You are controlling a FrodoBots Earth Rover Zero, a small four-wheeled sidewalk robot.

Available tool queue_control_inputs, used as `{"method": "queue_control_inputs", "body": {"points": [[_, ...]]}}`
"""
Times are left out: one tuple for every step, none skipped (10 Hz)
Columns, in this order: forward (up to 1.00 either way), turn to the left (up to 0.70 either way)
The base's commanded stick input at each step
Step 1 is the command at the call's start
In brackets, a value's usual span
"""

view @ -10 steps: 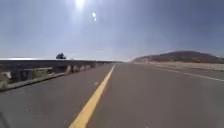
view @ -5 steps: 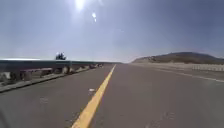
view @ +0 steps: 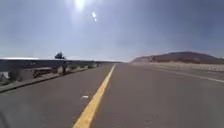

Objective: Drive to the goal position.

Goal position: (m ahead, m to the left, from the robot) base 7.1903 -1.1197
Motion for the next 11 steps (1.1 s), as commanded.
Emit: {"method": "queue_control_inputs", "body": {"points": [[0.85, 0.00], [0.85, 0.00], [0.85, 0.00], [0.85, 0.00], [0.85, 0.00], [0.85, 0.00], [0.85, 0.00], [0.85, 0.00], [0.85, 0.00], [0.85, 0.00], [0.85, 0.00]]}}
